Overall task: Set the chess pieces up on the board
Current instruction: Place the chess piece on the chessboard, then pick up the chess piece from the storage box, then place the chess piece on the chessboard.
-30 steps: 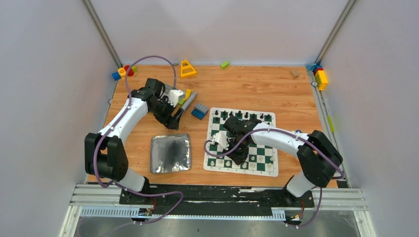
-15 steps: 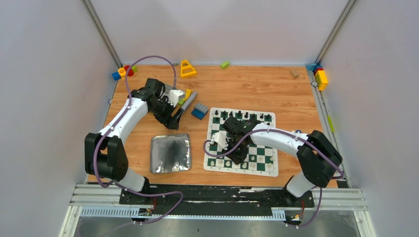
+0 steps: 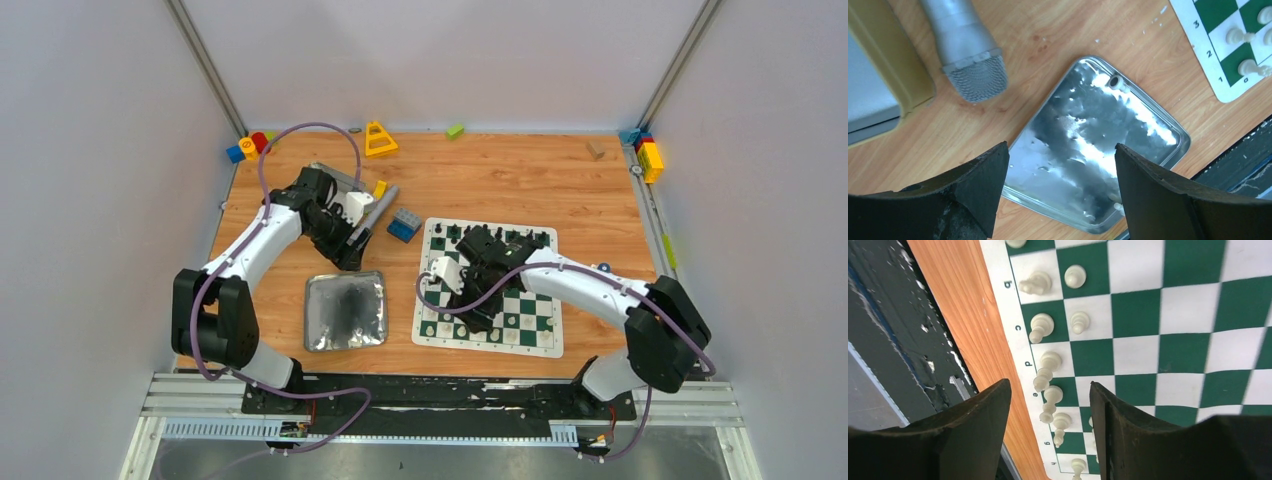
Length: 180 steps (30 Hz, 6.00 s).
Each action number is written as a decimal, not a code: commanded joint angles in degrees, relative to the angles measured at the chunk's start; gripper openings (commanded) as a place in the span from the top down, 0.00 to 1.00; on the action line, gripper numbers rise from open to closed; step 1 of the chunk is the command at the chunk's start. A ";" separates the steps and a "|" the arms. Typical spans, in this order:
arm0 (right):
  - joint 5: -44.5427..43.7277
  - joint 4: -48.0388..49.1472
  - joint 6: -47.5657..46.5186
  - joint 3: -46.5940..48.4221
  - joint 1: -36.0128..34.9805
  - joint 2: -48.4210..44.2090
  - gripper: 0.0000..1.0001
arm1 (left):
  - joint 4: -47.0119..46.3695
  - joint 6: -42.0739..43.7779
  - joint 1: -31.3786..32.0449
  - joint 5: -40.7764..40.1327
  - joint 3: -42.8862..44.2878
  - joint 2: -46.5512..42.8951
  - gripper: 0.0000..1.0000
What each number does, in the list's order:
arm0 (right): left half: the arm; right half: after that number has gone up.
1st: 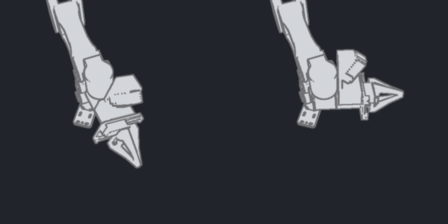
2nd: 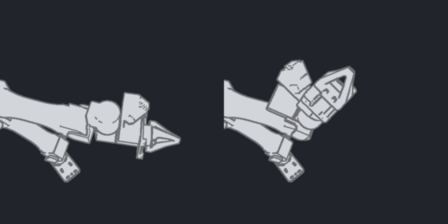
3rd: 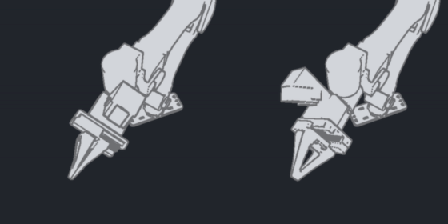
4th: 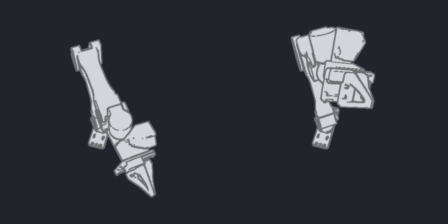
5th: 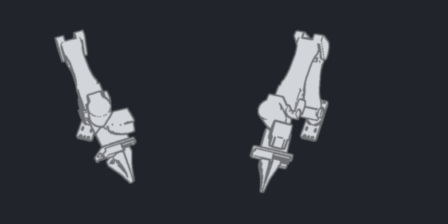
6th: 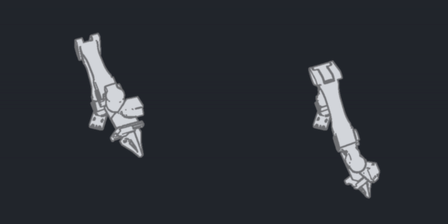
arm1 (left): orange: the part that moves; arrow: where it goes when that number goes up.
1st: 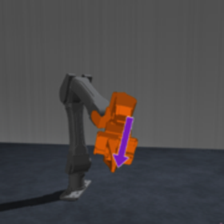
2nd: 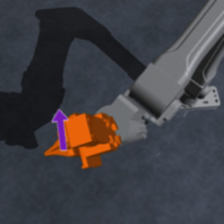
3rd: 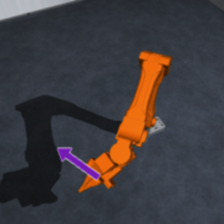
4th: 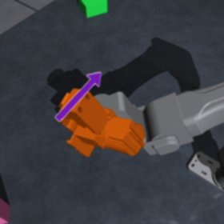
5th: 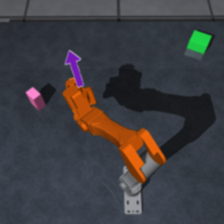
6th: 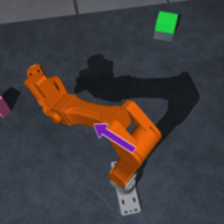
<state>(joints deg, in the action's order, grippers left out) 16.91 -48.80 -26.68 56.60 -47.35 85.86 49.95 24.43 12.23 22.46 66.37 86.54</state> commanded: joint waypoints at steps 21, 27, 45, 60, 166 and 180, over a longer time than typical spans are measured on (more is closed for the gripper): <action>7.33 7.42 1.97 -2.00 14.67 -12.84 0.43 | 1.70 17.94 20.40 -12.31 -21.41 -14.95 0.28; 7.02 8.64 2.16 -3.85 16.24 -12.44 0.45 | 2.61 17.72 23.47 -13.61 -22.69 -15.02 0.34; 6.36 9.14 1.89 -4.78 17.51 -11.47 0.48 | 2.66 17.48 28.28 -11.63 -23.38 -11.49 0.30; 6.47 9.13 1.64 -5.36 17.64 -10.57 0.49 | -0.50 16.98 29.61 -14.77 -24.65 -7.83 0.39; 27.83 39.19 46.83 13.01 19.15 13.36 0.56 | 8.54 -26.62 12.73 21.98 29.67 30.31 1.00; 29.05 39.48 48.01 14.09 18.52 17.08 0.62 | 6.98 -27.32 12.73 21.68 28.18 28.46 1.00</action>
<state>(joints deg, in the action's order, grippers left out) 44.25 -11.66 20.16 67.92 -28.47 102.06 58.02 -2.17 25.23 43.03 95.00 117.23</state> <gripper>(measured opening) 0.400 0.076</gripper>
